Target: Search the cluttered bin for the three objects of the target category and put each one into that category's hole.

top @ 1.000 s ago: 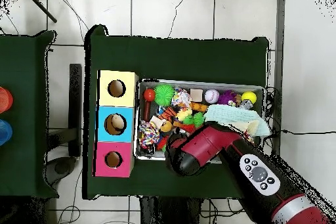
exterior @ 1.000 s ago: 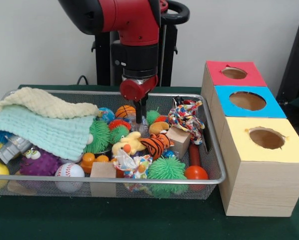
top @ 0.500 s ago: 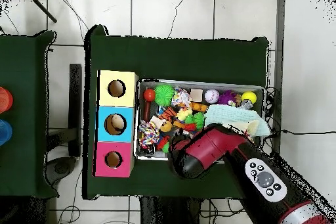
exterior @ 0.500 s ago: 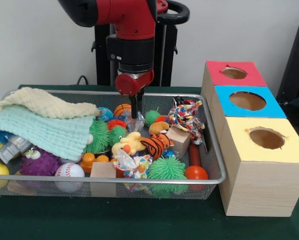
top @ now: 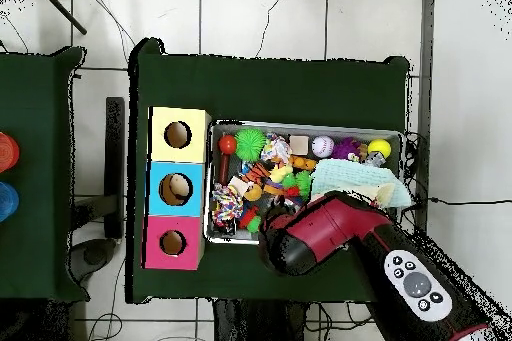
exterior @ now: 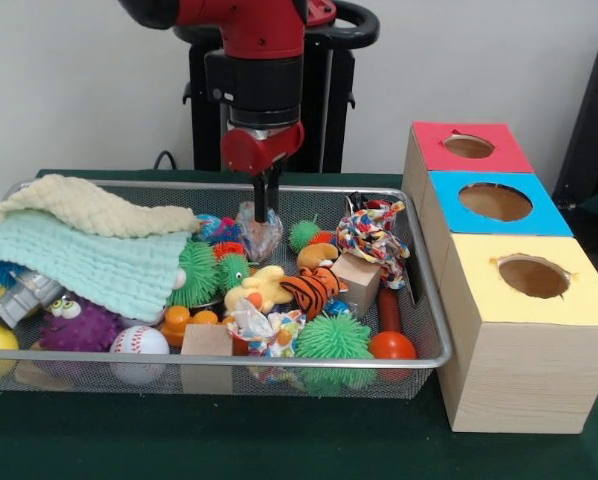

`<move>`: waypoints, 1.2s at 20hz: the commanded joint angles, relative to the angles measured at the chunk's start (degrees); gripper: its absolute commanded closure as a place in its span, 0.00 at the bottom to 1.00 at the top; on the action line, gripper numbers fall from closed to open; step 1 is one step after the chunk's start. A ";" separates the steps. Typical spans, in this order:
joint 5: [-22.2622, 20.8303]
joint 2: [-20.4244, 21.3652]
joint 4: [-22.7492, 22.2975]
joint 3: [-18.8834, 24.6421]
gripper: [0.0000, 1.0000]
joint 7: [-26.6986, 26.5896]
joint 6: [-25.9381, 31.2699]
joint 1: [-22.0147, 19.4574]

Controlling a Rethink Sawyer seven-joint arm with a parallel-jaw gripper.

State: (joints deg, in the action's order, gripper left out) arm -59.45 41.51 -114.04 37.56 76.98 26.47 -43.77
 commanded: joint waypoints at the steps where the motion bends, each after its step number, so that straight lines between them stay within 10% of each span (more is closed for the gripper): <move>1: 5.35 7.14 -1.71 -0.08 1.00 0.83 3.02 -0.56; 11: 19.75 17.94 -5.24 2.18 1.00 -2.49 8.60 -3.21; 24: 22.01 15.45 -2.94 -7.87 1.00 8.05 7.84 1.45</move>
State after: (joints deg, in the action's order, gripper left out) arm -38.67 57.79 -116.68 34.73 76.98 28.15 -43.21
